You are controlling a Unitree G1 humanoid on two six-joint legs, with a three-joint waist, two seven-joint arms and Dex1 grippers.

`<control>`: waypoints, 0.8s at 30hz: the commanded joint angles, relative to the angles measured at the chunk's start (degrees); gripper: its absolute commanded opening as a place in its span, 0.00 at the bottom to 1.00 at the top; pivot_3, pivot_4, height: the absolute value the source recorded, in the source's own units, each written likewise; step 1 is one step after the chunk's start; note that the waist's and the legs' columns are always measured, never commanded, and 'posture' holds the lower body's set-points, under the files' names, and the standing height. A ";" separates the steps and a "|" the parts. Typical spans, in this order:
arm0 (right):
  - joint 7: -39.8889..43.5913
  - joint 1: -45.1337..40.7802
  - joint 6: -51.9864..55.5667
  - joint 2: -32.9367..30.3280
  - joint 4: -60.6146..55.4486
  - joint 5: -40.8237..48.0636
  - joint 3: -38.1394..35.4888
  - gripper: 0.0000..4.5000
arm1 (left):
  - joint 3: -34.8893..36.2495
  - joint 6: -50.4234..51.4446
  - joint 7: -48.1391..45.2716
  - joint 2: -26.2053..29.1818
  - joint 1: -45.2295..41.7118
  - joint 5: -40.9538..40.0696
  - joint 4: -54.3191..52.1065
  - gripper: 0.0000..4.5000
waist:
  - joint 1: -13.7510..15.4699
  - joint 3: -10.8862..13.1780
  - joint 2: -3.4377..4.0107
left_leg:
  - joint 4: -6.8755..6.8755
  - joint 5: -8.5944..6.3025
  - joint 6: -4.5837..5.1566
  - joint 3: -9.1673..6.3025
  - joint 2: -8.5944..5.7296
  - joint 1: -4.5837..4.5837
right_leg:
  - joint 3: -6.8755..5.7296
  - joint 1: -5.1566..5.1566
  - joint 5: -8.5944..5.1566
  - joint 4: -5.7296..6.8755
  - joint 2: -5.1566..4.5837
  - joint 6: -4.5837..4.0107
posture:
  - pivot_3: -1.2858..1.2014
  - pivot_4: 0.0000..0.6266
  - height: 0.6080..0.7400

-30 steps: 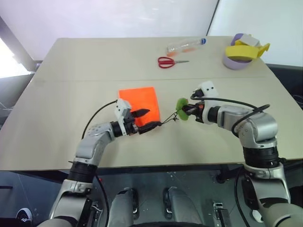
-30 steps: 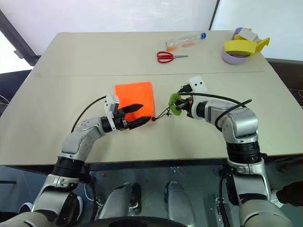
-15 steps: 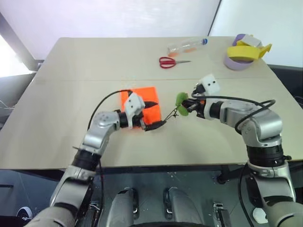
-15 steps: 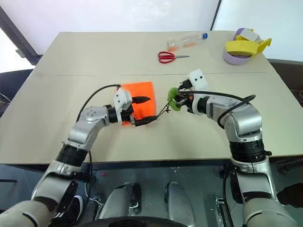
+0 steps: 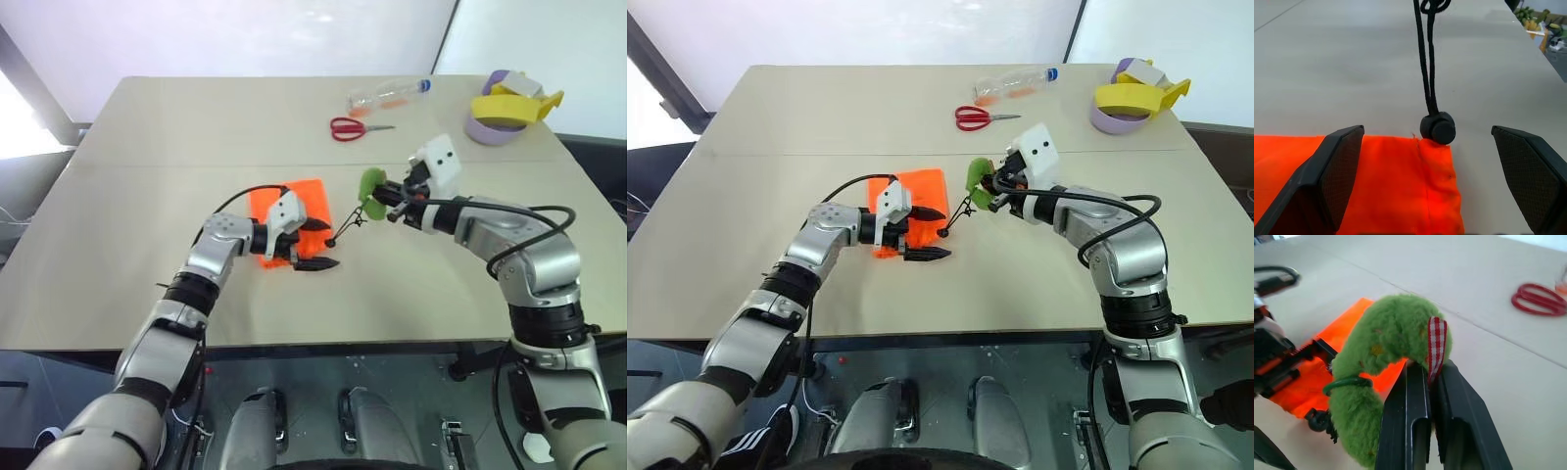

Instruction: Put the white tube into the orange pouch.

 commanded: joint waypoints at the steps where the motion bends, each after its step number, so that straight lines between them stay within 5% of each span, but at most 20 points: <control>1: 0.73 -0.54 -2.32 -0.53 -2.41 -0.25 -0.66 0.00 | 3.36 2.19 -3.02 -1.50 -2.41 -3.29 2.67 0.99 | -0.06 0.00 0.00 | 0.00 0.00 0.00 0.00 0.00 -0.01 | 0.00 0.00 0.00 0.00 0.00 0.00 | 0.52 0.24 1.00; 8: 1.11 -0.65 -2.45 -0.62 -2.07 -0.58 -0.69 0.00 | 4.63 1.68 -4.86 -2.33 -4.23 -2.42 6.96 0.99 | -0.13 0.00 0.00 | 0.00 0.00 0.00 -0.03 0.03 -0.01 | -0.01 -0.02 0.01 0.03 0.06 0.02 | 0.52 0.24 1.00; 12: 1.12 -0.43 -2.19 -0.67 -2.13 -0.94 -0.28 0.00 | 4.58 -0.31 -3.84 -2.78 -3.47 -1.32 6.33 0.72 | -0.11 0.00 0.00 | 0.01 0.00 0.00 -0.02 0.02 -0.01 | -0.01 -0.02 0.01 0.04 0.02 0.01 | 0.52 0.24 1.00; 24: 1.15 -0.61 -2.30 -0.35 -1.45 -1.49 0.01 0.00 | 5.29 0.75 -2.82 -2.55 0.09 -1.91 0.14 0.72 | -0.10 0.00 0.00 | 0.02 0.00 0.01 -0.02 0.02 -0.02 | 0.00 -0.02 0.01 0.04 -0.02 0.01 | 0.52 0.24 1.00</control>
